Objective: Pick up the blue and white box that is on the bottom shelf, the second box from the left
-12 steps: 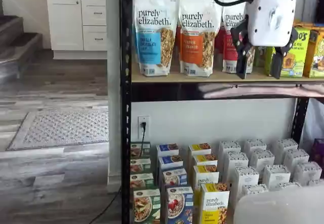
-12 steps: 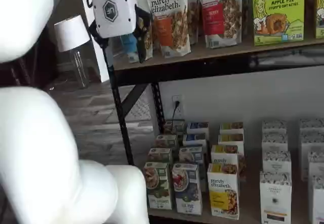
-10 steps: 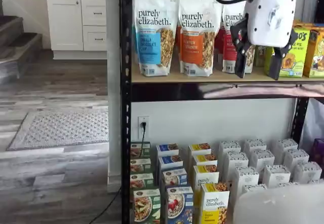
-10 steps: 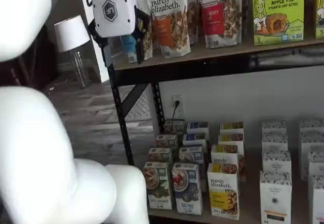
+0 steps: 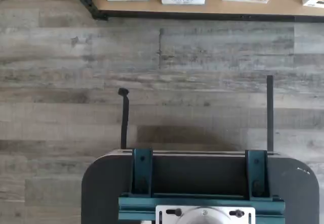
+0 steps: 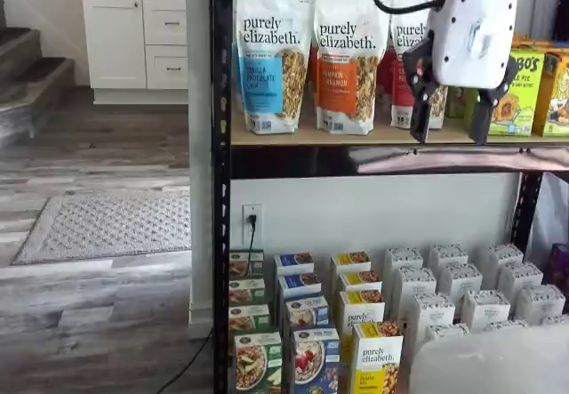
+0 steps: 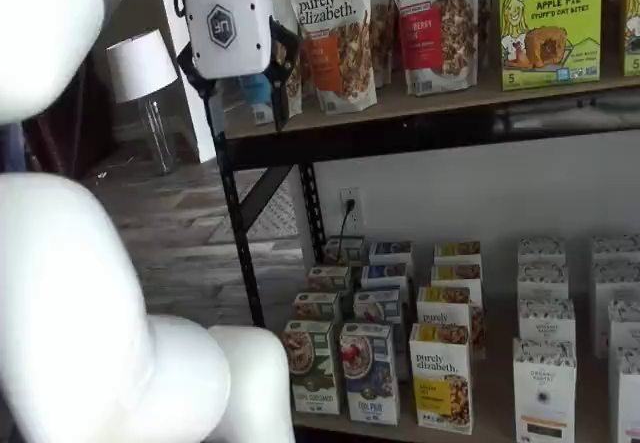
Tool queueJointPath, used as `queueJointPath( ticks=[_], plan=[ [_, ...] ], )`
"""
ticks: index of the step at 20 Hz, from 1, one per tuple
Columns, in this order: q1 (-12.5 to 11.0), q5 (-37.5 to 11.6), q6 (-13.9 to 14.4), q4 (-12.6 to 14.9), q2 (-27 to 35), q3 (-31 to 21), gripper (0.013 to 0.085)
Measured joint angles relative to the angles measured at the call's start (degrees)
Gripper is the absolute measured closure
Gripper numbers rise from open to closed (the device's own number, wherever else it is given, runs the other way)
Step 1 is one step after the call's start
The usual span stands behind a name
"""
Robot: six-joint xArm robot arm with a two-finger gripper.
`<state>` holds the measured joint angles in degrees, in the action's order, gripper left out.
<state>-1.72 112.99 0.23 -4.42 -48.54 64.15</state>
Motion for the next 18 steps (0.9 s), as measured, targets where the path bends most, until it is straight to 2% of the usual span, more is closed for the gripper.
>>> queueJointPath(
  ticks=[5, 12, 18],
  plan=[
    [1.53, -2.56, 1.2, 0.51, -0.06, -2.3, 0.013],
    [5.18, -8.01, 4.29, 1.56, 0.21, -7.96, 0.013],
    [7.22, -12.74, 6.21, 1.51, 0.39, -12.92, 0.013]
  ],
)
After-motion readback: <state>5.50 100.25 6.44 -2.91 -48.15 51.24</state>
